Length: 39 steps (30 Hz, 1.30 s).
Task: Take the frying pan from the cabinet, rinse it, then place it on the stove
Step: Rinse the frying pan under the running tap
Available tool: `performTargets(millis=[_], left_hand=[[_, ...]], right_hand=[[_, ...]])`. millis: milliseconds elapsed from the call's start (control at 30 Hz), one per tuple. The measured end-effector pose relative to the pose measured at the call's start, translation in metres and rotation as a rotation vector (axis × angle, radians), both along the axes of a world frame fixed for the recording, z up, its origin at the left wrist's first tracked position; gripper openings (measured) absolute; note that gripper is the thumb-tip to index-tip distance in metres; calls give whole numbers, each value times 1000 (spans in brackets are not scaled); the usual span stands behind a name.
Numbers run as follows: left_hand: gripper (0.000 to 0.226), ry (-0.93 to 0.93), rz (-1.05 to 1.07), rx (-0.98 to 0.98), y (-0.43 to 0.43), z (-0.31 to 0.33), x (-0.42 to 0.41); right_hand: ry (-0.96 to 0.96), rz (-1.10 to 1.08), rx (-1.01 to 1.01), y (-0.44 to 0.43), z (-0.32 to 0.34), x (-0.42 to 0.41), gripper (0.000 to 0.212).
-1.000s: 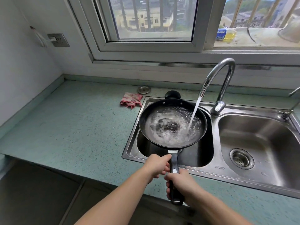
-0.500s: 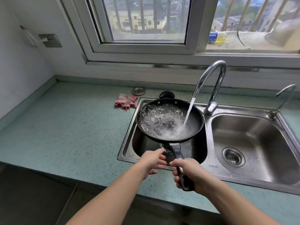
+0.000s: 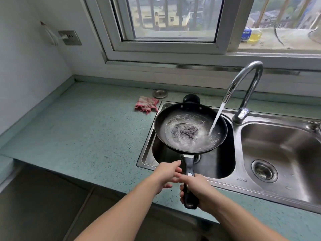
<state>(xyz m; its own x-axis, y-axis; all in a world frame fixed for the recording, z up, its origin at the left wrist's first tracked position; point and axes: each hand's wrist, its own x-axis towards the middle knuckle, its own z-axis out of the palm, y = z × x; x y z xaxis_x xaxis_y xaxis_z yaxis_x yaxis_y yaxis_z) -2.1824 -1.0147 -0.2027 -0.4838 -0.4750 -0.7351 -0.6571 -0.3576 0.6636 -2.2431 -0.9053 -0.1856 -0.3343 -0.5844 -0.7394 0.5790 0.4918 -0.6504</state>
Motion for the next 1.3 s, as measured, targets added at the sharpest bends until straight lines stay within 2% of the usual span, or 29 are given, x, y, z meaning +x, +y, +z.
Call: performTargets(millis=[167, 233, 400, 567, 700, 933, 1033, 1133, 1300], left_hand=[[31, 37, 63, 24, -6, -2, 3], [31, 50, 60, 23, -5, 0, -1], [36, 45, -10, 23, 5, 8, -17], [26, 62, -28, -84, 20, 8, -27], [27, 77, -21, -89, 23, 7, -22], [20, 98, 119, -39, 12, 3, -2], [24, 125, 195, 31, 8, 4, 4], [31, 127, 189, 51, 7, 5, 3], [37, 118, 110, 40, 14, 8, -11]], right_hand=[[-97, 26, -85, -16, 18, -2, 26], [-104, 43, -88, -12, 26, -9, 18], [-10, 22, -4, 16, 26, -33, 4], [70, 8, 31, 36, 8, -41, 11], [99, 3, 69, 31, -9, -25, 11], [-50, -5, -11, -1, -8, 3, 9], [-91, 17, -55, -11, 9, 2, 8], [-124, 23, -96, -7, 28, -9, 16], [-6, -14, -15, 21, 30, -36, 16]])
